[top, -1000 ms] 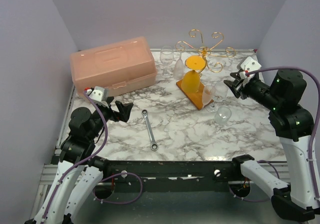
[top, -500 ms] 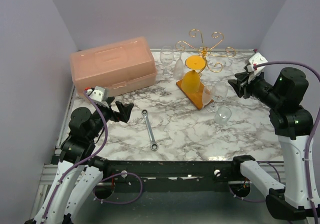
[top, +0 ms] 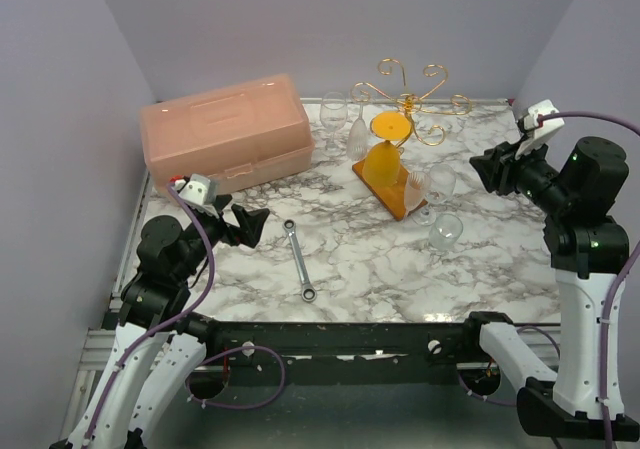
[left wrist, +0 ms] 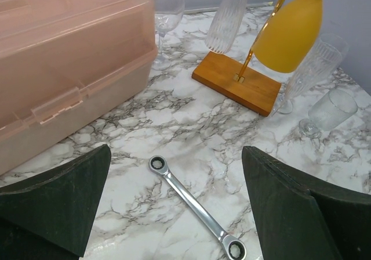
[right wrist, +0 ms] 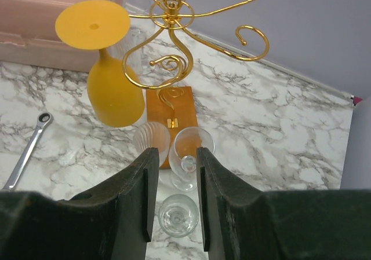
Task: Place the wine glass upside down on the wine glass rack
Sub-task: Pick up the wine glass at the center of the board.
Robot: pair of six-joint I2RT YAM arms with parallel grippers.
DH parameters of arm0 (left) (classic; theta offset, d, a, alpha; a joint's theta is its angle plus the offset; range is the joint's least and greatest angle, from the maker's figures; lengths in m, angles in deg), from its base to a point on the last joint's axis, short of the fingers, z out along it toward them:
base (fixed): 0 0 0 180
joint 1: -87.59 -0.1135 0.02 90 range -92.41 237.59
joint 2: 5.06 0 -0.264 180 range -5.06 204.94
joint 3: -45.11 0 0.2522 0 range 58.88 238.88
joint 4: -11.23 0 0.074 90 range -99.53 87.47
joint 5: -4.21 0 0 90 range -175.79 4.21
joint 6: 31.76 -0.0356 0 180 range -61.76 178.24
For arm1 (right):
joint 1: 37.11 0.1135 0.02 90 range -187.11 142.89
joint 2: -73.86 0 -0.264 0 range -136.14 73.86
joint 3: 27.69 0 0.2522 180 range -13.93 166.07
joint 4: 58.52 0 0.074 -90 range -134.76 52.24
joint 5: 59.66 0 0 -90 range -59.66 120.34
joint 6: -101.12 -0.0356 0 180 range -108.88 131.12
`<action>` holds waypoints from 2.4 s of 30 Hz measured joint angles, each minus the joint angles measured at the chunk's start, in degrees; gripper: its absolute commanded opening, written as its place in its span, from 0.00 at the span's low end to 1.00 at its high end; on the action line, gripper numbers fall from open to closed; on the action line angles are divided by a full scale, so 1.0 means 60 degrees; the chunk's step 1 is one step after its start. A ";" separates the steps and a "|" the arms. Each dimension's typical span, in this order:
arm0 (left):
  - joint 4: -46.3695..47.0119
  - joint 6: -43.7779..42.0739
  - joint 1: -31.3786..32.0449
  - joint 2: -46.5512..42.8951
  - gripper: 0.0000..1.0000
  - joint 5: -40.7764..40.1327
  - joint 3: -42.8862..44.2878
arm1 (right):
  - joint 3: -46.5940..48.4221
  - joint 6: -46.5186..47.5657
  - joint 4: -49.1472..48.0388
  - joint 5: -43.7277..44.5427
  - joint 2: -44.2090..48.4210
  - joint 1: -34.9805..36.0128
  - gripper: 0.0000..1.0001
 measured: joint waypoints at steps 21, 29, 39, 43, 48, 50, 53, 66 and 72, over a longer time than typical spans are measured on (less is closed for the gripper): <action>0.0080 0.0040 0.0000 -0.0299 0.99 0.0211 0.0000 | -0.0040 -0.2524 -0.0423 -0.0193 -0.0831 -0.1333 0.38; 0.0080 0.0040 -0.0018 -0.0259 0.99 0.0211 0.0000 | -0.0109 -0.2575 -0.0426 -0.0379 -0.1224 -0.1971 0.38; 0.0073 0.0040 -0.0018 -0.0113 0.98 0.0215 0.0000 | -0.0674 -0.2645 -0.0423 -0.1592 -0.1836 -0.2641 0.40; 0.0073 0.0040 -0.0018 -0.0113 0.99 0.0215 0.0000 | -0.1279 -0.2499 -0.0408 -0.2160 -0.1898 -0.2656 0.41; 0.0073 0.0040 -0.0018 -0.0106 0.98 0.0215 0.0000 | -0.1785 -0.2095 -0.0397 -0.2346 -0.1730 -0.2656 0.42; 0.0073 0.0040 -0.0022 -0.0084 0.99 0.0215 0.0000 | -0.1792 -0.1967 -0.0397 -0.2368 -0.1657 -0.2656 0.42; 0.0076 0.0040 -0.0058 -0.0036 0.98 0.0226 0.0000 | -0.1792 -0.1752 -0.0379 -0.2543 -0.1657 -0.2656 0.42; 0.0073 0.0044 -0.0080 0.0120 0.98 0.0251 0.0000 | -0.1639 -0.1534 -0.0284 -0.2838 -0.3574 -0.2546 0.41; 0.0073 0.0047 -0.0080 0.0211 0.99 0.0251 0.0000 | -0.1366 -0.1614 -0.0572 -0.2084 -0.3898 -0.1989 0.41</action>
